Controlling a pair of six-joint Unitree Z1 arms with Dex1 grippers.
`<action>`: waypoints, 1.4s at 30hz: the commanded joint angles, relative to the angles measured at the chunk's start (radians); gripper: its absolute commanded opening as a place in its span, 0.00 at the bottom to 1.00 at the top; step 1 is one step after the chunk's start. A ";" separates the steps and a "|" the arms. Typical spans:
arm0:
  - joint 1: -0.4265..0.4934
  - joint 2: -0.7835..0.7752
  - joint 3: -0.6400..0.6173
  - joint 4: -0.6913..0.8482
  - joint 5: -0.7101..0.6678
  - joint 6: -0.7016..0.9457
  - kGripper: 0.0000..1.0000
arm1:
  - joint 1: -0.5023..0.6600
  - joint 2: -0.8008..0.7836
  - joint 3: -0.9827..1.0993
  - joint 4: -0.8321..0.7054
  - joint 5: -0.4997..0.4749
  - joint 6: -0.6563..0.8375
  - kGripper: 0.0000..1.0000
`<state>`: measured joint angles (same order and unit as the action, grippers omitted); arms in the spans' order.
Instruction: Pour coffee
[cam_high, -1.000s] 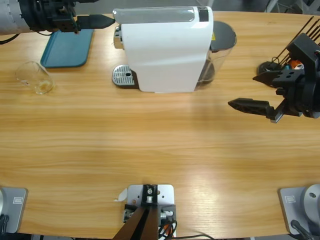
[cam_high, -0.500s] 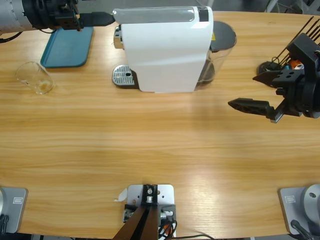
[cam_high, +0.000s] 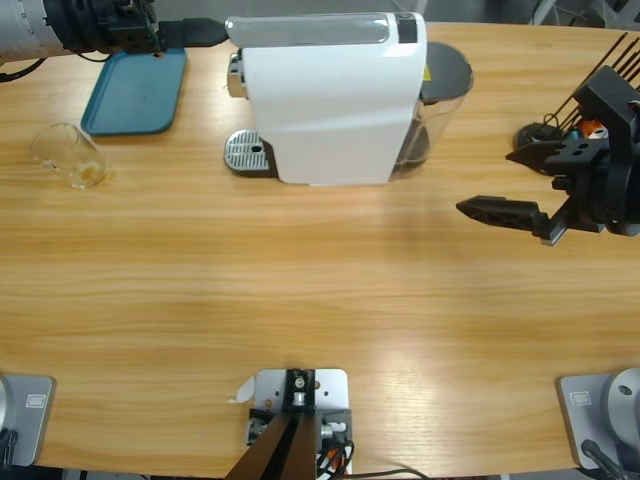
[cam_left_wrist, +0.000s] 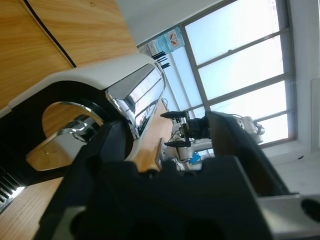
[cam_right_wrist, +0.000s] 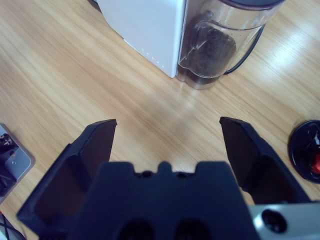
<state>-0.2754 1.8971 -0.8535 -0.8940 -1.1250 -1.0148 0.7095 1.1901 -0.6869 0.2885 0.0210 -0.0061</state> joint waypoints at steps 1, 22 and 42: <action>-0.008 -0.023 -0.013 -0.014 -0.016 -0.021 0.69 | 0.007 0.021 0.010 -0.005 -0.021 0.011 0.92; -0.039 -0.050 -0.069 -0.007 -0.013 -0.056 0.68 | 0.007 0.015 0.012 -0.005 -0.021 0.011 0.92; -0.037 -0.103 -0.084 0.016 -0.013 -0.064 0.65 | 0.007 0.006 0.015 -0.005 -0.021 0.012 0.92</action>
<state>-0.2955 1.8899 -0.8907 -0.8858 -1.1250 -1.0692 0.7095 1.1902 -0.6869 0.2884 0.0210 -0.0061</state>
